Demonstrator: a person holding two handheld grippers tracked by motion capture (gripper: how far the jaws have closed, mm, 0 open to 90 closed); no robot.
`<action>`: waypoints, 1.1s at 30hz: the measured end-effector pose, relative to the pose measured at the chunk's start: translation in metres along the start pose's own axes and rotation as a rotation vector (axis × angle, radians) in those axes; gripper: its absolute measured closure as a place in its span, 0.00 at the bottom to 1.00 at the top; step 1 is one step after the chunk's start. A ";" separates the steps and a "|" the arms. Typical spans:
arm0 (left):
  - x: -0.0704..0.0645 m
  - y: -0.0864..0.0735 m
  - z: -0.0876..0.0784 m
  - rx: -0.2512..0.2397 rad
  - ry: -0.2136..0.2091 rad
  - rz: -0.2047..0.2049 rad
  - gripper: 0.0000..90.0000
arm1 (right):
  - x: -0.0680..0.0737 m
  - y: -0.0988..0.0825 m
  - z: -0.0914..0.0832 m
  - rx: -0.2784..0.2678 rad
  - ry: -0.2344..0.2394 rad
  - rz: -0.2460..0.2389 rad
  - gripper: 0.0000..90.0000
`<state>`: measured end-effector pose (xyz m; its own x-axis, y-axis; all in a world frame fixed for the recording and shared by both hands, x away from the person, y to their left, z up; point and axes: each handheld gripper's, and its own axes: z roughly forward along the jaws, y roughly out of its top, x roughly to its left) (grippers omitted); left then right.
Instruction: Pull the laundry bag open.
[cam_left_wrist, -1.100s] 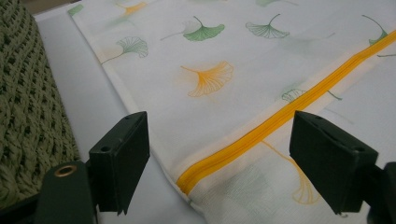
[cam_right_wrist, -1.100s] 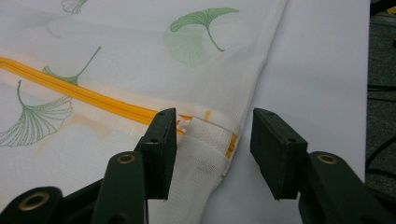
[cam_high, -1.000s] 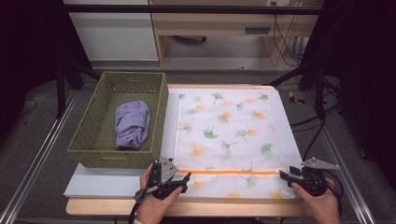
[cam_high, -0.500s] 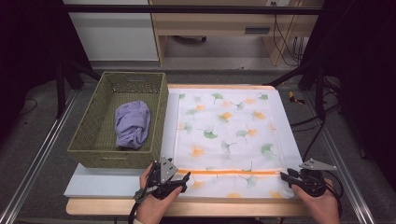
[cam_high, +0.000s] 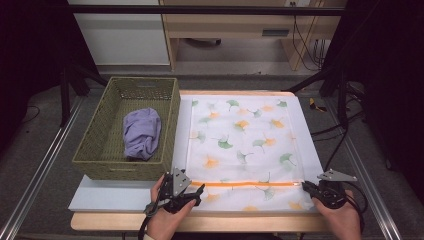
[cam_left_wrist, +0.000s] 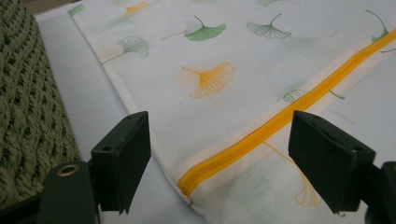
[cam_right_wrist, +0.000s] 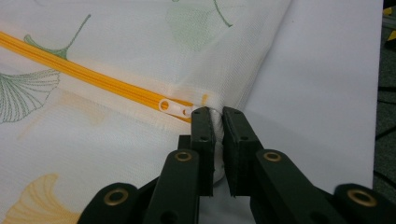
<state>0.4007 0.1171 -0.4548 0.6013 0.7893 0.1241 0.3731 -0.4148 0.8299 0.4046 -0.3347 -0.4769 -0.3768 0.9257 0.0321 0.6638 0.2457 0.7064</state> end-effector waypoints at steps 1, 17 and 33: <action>0.000 0.000 0.000 0.000 0.000 0.000 0.23 | 0.001 0.001 0.000 0.002 -0.002 0.002 0.94; 0.001 0.003 0.004 -0.010 -0.012 -0.017 0.21 | 0.011 0.023 -0.018 -0.137 0.027 -0.017 0.95; 0.007 0.001 0.000 -0.049 0.011 -0.084 0.17 | 0.007 0.028 -0.021 -0.160 0.033 -0.013 0.95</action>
<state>0.4051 0.1218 -0.4531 0.5618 0.8252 0.0585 0.3864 -0.3243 0.8635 0.4072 -0.3271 -0.4420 -0.4073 0.9122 0.0436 0.5482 0.2060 0.8106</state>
